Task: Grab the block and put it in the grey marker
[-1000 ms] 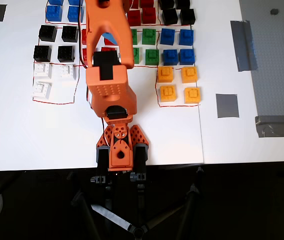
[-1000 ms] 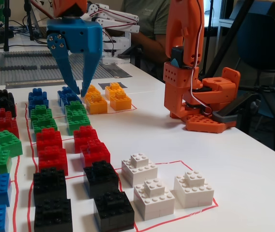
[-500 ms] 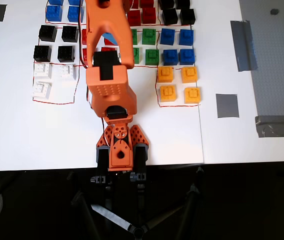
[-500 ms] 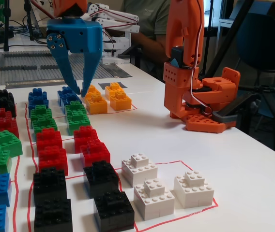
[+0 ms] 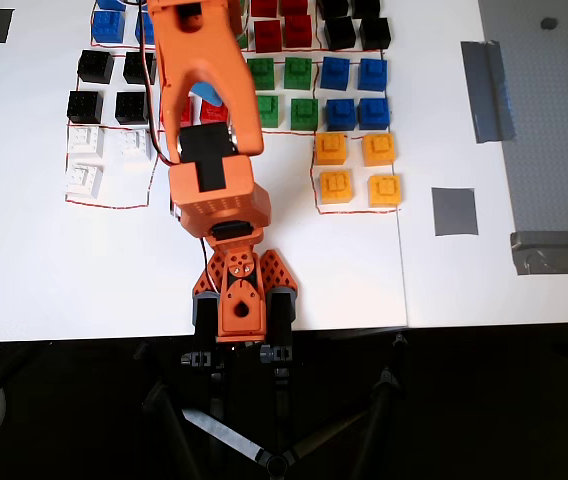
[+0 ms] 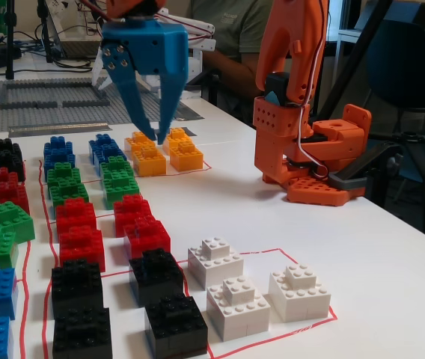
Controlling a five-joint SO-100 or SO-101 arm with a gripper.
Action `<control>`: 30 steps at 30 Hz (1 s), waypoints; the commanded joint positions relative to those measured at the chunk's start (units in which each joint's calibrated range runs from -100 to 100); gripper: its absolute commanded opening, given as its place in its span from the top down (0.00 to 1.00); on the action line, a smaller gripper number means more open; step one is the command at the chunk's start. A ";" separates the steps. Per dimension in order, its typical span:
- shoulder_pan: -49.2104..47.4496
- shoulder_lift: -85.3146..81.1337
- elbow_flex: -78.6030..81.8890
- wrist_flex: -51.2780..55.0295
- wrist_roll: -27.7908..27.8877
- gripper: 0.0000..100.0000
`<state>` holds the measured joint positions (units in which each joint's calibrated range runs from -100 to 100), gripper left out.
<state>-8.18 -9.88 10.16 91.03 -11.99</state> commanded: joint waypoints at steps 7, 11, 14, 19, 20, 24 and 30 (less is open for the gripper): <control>0.78 -9.12 -1.22 -0.74 2.00 0.83; 0.53 -10.07 -1.22 -0.25 2.83 0.73; -0.55 -9.89 -1.31 -0.25 3.57 0.70; -1.88 -10.50 1.78 -2.21 2.00 0.73; -1.88 -11.36 3.59 -3.92 1.42 0.74; -2.22 -13.00 9.86 -10.12 0.44 0.76; -2.22 -12.83 13.58 -15.51 -1.12 0.70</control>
<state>-9.69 -14.67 25.81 77.33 -12.09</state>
